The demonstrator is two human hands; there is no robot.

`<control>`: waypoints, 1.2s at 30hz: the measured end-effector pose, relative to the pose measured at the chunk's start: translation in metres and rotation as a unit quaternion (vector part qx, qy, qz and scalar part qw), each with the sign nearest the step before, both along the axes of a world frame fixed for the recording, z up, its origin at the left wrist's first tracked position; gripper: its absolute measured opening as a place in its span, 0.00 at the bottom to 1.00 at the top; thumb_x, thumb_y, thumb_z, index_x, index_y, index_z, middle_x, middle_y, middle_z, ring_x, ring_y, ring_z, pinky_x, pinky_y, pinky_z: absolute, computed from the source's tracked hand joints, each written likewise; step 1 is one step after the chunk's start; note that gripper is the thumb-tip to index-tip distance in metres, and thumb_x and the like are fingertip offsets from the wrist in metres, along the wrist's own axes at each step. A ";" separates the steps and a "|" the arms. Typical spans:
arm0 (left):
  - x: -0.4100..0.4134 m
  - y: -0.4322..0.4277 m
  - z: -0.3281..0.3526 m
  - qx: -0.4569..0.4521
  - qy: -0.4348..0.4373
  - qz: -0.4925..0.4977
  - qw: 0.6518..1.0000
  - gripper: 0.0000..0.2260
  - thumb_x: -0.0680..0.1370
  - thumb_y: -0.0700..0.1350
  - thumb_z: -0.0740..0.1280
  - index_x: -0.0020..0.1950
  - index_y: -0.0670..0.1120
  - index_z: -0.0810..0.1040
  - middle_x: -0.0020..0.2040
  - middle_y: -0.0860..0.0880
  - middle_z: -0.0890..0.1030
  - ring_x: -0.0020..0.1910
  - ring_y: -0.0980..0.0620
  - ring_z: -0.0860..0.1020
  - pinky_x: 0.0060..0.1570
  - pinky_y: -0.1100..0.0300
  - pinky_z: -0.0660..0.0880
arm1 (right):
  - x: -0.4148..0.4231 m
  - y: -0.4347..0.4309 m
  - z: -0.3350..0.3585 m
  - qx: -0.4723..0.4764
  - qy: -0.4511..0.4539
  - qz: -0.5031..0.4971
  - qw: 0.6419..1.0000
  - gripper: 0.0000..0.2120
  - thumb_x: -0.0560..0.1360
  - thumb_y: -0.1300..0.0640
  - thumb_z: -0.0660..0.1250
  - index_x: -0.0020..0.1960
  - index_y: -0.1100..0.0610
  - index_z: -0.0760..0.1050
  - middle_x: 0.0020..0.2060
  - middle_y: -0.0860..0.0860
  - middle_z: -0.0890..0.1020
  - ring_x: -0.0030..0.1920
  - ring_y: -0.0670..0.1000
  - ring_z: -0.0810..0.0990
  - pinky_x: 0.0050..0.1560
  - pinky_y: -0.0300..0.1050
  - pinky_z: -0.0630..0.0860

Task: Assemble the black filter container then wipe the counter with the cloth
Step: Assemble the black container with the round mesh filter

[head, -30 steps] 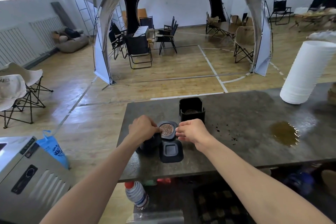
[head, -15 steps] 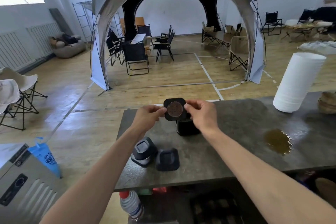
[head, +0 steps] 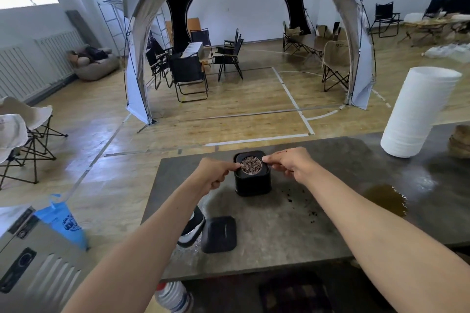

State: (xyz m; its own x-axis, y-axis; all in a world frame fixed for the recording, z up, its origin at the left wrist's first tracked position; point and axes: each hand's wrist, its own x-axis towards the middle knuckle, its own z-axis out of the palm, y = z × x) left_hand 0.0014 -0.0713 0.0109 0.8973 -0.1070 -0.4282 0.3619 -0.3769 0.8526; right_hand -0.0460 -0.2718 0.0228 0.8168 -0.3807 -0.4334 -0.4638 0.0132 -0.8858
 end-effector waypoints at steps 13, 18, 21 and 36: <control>-0.003 0.004 -0.019 0.091 -0.006 -0.008 0.996 0.18 0.67 0.51 0.80 0.28 0.46 0.73 0.26 0.50 0.67 0.22 0.54 0.58 0.18 0.66 0.56 | 0.004 0.000 -0.025 -0.105 -0.003 0.013 0.994 0.13 0.59 0.58 0.84 0.33 0.57 0.80 0.33 0.55 0.85 0.34 0.50 0.83 0.37 0.44 0.80; -0.015 0.028 -0.007 0.061 -0.066 -0.017 0.996 0.15 0.70 0.53 0.77 0.48 0.43 0.84 0.29 0.51 0.74 0.25 0.54 0.68 0.24 0.64 0.67 | -0.009 0.000 -0.009 -0.111 -0.069 0.022 0.991 0.11 0.66 0.55 0.80 0.39 0.58 0.80 0.37 0.54 0.87 0.33 0.49 0.82 0.30 0.38 0.73; -0.029 0.064 0.002 0.070 -0.155 -0.042 0.985 0.14 0.72 0.50 0.76 0.53 0.45 0.84 0.39 0.50 0.83 0.31 0.55 0.76 0.30 0.66 0.71 | -0.027 0.013 0.013 -0.176 -0.204 0.013 0.963 0.07 0.74 0.54 0.73 0.43 0.57 0.81 0.37 0.50 0.87 0.30 0.47 0.82 0.33 0.37 0.77; -0.087 0.167 -0.023 0.200 -0.123 0.008 0.972 0.11 0.72 0.49 0.75 0.33 0.43 0.85 0.22 0.51 0.79 0.20 0.61 0.73 0.27 0.65 0.69 | -0.025 0.172 -0.033 -0.300 -0.010 0.292 0.908 0.18 0.69 0.43 0.74 0.44 0.59 0.85 0.37 0.53 0.87 0.40 0.53 0.85 0.48 0.51 0.81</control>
